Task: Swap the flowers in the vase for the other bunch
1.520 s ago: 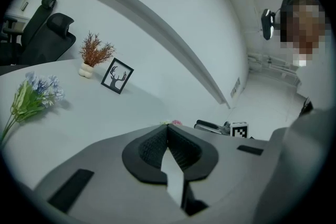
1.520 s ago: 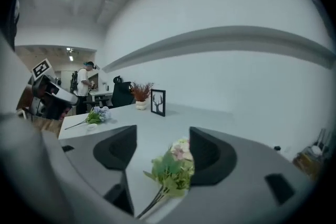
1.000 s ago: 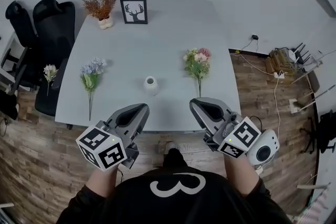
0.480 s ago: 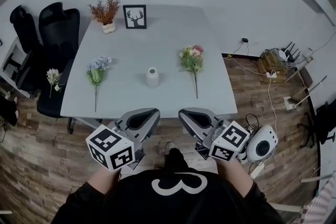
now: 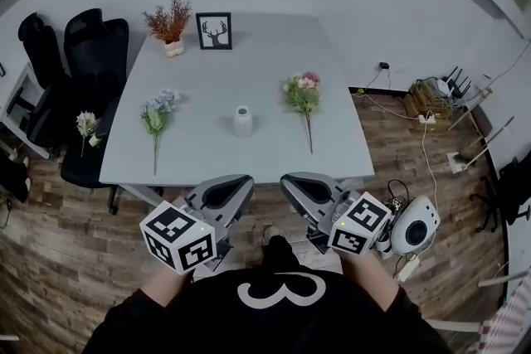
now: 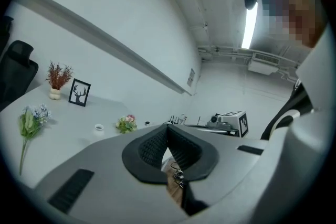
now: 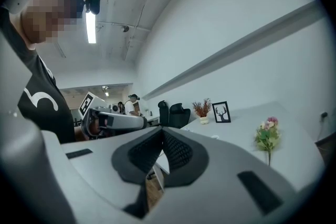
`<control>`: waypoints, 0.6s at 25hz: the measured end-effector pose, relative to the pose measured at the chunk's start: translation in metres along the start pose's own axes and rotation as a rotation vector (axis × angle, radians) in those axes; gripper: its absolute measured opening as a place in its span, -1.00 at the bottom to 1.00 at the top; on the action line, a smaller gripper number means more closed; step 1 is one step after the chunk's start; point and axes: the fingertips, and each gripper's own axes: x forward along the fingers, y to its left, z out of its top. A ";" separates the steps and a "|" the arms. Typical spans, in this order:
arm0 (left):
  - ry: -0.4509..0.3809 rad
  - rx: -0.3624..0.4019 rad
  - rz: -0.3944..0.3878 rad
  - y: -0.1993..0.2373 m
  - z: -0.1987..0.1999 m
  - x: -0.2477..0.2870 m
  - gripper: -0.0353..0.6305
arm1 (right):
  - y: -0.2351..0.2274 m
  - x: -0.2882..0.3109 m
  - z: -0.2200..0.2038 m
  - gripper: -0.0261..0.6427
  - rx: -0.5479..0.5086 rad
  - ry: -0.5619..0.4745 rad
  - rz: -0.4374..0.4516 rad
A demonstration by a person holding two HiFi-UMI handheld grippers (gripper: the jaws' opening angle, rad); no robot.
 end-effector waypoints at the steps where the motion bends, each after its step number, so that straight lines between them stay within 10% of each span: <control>1: 0.000 -0.007 0.004 0.002 0.000 -0.001 -0.86 | 0.000 0.000 0.000 -0.90 0.002 0.000 0.001; 15: -0.021 -0.064 0.058 0.031 0.004 0.010 -0.86 | -0.020 0.009 -0.006 -0.90 0.054 0.024 0.029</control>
